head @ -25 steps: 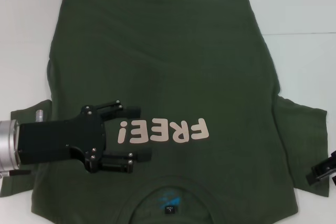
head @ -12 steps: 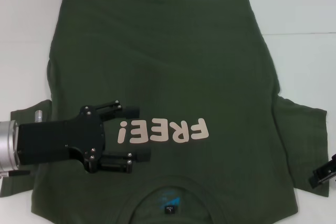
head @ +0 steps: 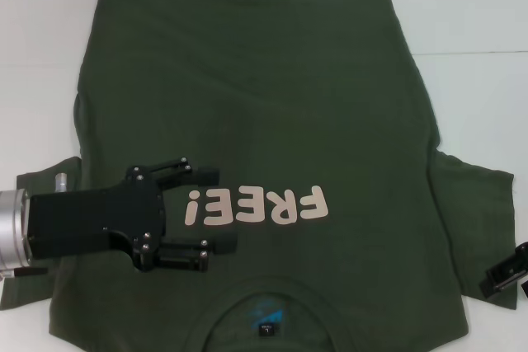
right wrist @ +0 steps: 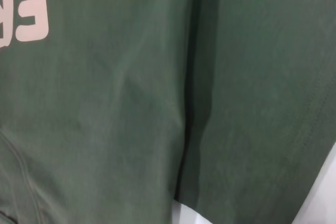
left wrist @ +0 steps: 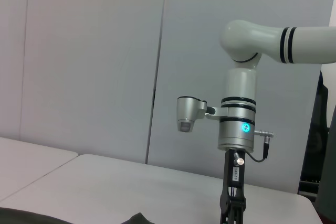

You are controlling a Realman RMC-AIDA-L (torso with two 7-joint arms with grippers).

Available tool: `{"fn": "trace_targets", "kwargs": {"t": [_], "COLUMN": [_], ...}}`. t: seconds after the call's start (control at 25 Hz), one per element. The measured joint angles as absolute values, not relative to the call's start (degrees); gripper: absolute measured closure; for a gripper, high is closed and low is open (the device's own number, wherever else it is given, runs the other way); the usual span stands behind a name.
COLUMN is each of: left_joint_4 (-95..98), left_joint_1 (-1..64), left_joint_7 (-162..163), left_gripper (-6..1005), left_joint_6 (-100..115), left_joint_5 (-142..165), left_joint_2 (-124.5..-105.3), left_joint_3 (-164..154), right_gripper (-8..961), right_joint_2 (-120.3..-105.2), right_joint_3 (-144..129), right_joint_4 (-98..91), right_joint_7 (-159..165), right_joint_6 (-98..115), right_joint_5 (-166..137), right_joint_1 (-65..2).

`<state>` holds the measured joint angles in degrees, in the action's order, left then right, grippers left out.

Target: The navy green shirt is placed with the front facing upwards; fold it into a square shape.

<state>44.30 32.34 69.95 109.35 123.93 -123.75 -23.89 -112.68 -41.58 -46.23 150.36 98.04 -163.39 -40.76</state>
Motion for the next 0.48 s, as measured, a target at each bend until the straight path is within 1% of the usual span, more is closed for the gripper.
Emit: {"fn": "trace_targets", "kwargs": {"t": [0.48], "left_joint_4": [44.3], "left_joint_1": [32.3], "left_joint_7": [70.0], "left_gripper": [97], "left_joint_6": [109.3], "left_joint_5": [123.9], "left_joint_2": [-123.75], "left_joint_3": [-23.9], "right_gripper": [100], "right_joint_2": [-112.78], "right_joint_3": [-41.8], "right_joint_4": [-46.1], "right_joint_7": [150.3], "right_joint_6": [98.0], "right_joint_5": [-163.4], "right_joint_1": [-40.8]}}
